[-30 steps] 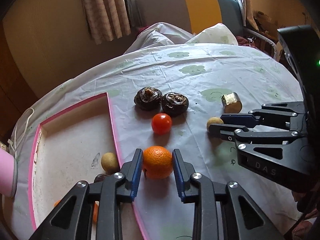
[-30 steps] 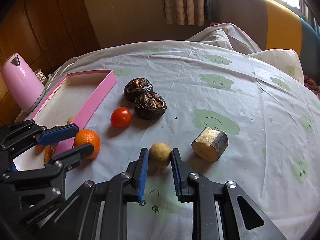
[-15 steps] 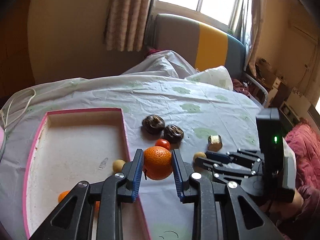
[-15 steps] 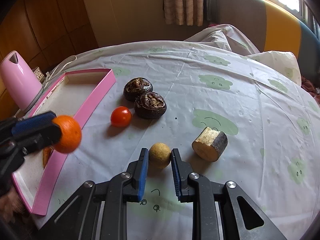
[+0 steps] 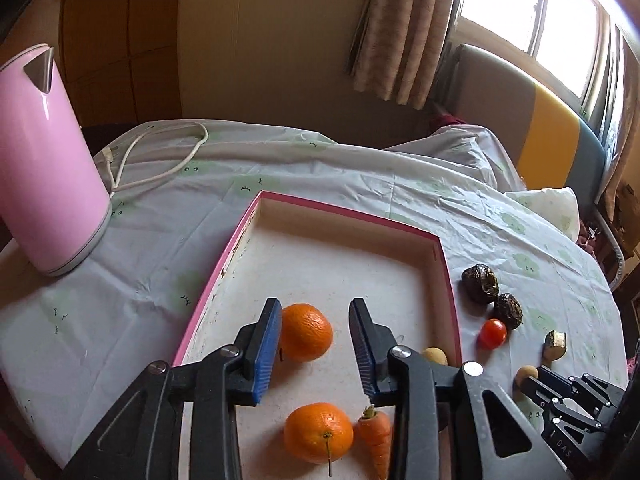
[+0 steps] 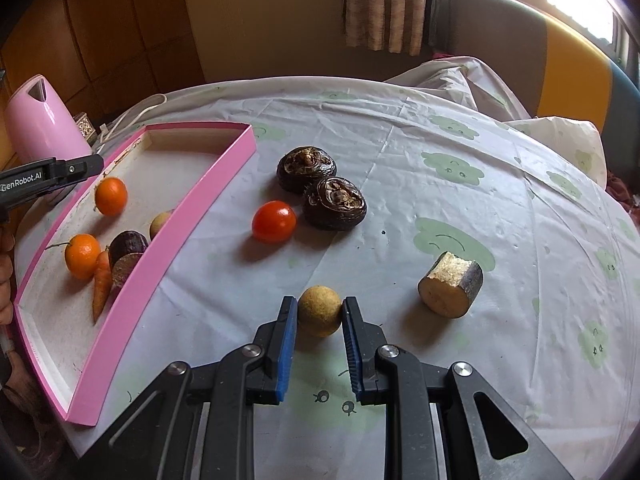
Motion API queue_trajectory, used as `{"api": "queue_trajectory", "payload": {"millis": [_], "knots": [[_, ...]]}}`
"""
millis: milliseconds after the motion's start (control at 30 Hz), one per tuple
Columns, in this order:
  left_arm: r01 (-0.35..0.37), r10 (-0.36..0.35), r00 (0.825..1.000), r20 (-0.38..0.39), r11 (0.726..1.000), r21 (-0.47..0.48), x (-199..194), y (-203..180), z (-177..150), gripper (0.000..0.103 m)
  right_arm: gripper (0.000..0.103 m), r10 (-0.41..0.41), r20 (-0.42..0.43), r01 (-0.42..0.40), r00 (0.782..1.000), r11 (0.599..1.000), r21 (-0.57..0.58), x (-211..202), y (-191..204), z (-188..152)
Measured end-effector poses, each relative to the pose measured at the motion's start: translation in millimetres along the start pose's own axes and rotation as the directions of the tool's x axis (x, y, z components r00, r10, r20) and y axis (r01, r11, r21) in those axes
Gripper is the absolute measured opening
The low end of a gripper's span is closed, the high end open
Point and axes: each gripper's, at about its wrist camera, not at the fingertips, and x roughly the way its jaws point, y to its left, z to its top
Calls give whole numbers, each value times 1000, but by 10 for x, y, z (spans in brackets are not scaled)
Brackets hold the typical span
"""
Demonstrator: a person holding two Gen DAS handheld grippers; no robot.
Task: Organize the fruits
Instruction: 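Carry the orange into the tray and open the left gripper while the right holds the tan fruit, then lower the tan fruit into the tray and open the right gripper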
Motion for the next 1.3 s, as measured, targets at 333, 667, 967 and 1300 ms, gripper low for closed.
{"api": "queue_trajectory", "payload": {"millis": [333, 667, 967, 1300], "knots": [[-6, 5, 1000, 28, 1000, 13, -360, -37, -245, 36, 23, -26, 1, 26, 1000, 1000, -11, -30, 47, -42], [19, -19, 1000, -25, 1000, -7, -471, 23, -578, 36, 22, 1, 12, -1, 1000, 1000, 0, -119, 188, -122], [-7, 7, 1000, -7, 999, -35, -574, 207, -700, 36, 22, 62, 70, -64, 996, 998, 26, -326, 349, -50], [-29, 29, 1000, 2, 998, -54, -611, 310, -701, 36, 22, 214, 94, -206, 972, 975, -86, -516, 955, 48]]}}
